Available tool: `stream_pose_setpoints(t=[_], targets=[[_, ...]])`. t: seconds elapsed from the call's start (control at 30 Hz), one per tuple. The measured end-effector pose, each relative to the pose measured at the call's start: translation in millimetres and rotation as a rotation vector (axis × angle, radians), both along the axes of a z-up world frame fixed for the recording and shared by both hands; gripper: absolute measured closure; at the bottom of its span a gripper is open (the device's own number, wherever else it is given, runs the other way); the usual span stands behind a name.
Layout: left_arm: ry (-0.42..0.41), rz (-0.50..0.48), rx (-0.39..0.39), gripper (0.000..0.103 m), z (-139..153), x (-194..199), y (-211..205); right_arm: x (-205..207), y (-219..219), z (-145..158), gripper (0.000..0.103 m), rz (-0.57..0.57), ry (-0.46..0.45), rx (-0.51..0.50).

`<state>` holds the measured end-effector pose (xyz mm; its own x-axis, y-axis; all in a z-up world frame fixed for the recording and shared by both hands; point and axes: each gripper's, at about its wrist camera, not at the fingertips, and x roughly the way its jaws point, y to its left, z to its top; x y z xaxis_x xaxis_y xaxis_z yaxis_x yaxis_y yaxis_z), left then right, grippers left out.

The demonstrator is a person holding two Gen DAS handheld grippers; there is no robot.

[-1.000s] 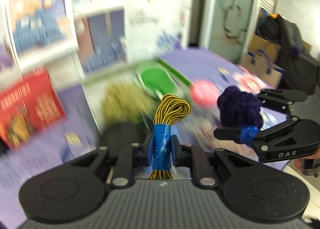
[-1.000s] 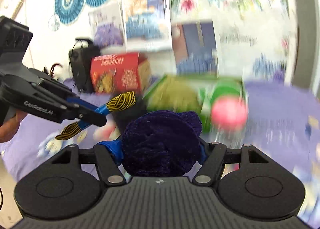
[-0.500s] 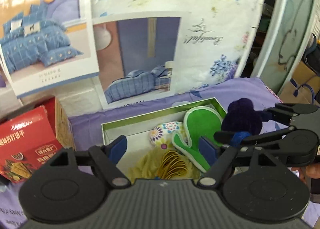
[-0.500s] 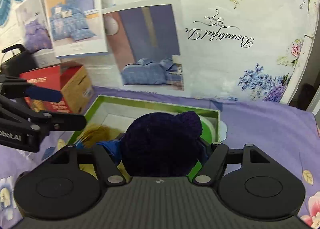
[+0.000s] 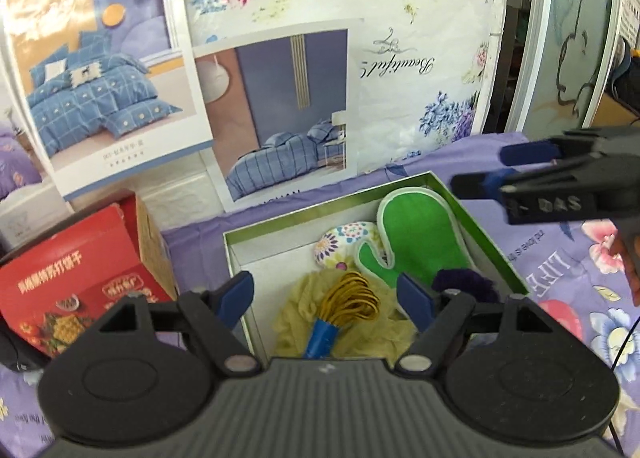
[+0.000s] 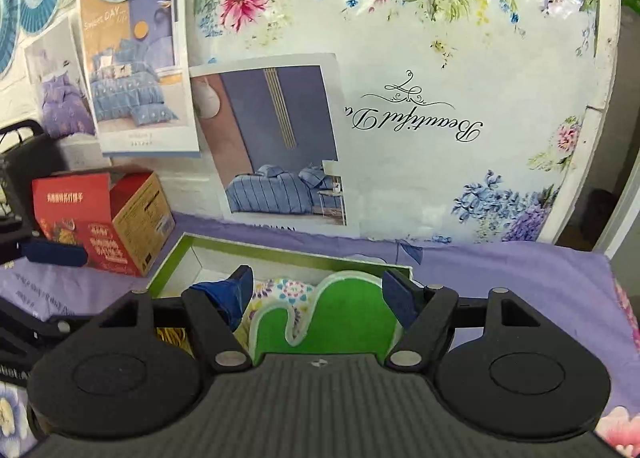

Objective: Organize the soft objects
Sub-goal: 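Lower the hat and rope into the green-rimmed box and open both grippers, then move the right gripper to the red pom-pom ball while the left moves to the green tissue pack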

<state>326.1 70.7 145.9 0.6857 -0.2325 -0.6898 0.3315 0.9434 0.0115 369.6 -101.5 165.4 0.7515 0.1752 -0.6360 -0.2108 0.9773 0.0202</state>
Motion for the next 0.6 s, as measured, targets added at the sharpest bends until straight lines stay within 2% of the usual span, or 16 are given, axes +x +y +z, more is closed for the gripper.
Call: stream_pose_setpoints(t=[0.2, 0.3, 0.37, 0.43, 0.6], targets=[[-0.057, 0.015, -0.080, 0.022, 23.7, -58.1, 11.7, -88.9, -26.1, 29.6, 0.046, -0.013, -0.160, -0.038], [-0.075, 0.028, -0.097, 0.021, 28.5, -93.6, 16.0, -141.4, -44.3, 33.0, 0.046, -0.049, -0.214, -0.045], [-0.073, 0.036, -0.092, 0.016, 23.9, -117.5, 15.5, -173.6, -55.9, 24.5, 0.046, -0.072, -0.217, -0.048], [-0.076, 0.059, -0.075, 0.004, 11.7, -143.6, 12.9, -202.0, -64.0, 9.0, 0.046, -0.089, -0.205, -0.050], [-0.022, 0.101, -0.013, 0.004, -44.2, -196.0, -3.5, -260.1, -72.2, -45.1, 0.046, -0.215, -0.178, -0.076]])
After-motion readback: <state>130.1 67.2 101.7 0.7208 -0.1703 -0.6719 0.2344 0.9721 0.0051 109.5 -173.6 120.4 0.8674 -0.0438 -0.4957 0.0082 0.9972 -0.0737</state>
